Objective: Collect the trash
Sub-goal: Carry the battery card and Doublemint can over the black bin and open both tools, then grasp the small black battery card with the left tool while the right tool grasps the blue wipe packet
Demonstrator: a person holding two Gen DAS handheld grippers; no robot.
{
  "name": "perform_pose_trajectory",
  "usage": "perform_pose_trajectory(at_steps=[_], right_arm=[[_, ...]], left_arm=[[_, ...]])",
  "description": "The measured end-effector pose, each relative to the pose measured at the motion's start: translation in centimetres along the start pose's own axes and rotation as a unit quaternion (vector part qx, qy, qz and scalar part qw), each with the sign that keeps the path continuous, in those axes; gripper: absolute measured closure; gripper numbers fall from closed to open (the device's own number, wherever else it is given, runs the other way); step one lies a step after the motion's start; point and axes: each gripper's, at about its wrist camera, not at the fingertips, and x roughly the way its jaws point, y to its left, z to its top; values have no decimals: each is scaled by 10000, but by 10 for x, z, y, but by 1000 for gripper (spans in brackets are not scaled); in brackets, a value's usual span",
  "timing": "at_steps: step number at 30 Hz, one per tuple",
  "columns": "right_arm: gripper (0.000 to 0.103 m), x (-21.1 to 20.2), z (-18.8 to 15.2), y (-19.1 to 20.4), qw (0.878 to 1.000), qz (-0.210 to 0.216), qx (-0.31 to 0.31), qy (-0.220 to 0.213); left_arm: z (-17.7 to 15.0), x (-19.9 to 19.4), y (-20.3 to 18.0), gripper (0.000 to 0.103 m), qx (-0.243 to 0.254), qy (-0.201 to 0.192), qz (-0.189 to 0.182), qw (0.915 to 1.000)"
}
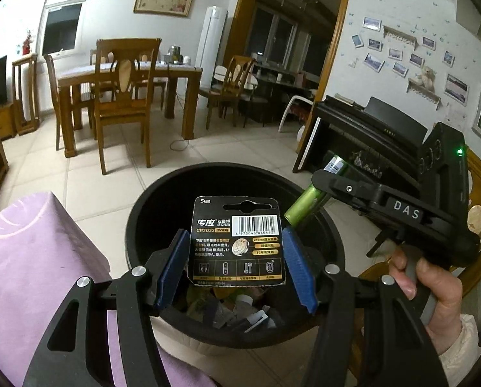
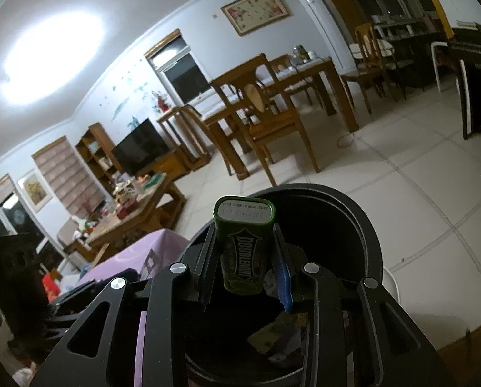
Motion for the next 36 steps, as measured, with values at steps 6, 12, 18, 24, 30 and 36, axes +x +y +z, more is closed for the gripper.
perform_pose_trajectory(at_steps=[6, 12, 18, 24, 30, 36], right_arm=[[29, 3, 1, 1, 9998, 128, 97, -82], [16, -8, 4, 4, 9992, 160, 122, -338], [15, -13, -5, 19, 9994, 292, 3, -208], [14, -3, -23, 68, 9977, 597, -280, 158], [14, 20, -58, 154, 9800, 1275, -1169, 984], [14, 47, -116, 257, 9305, 2054, -2325, 1948]], left_arm=[[8, 8, -9, 15, 131, 124, 109, 9998], [9, -13, -10, 5, 322, -156, 346, 9988], [2, -49, 2, 5, 241, -227, 408, 9986], [-24, -96, 24, 5, 136, -192, 639, 9977], [-53, -150, 57, 5, 68, -176, 918, 9956], [-98, -212, 117, 5, -112, 157, 1305, 9913]])
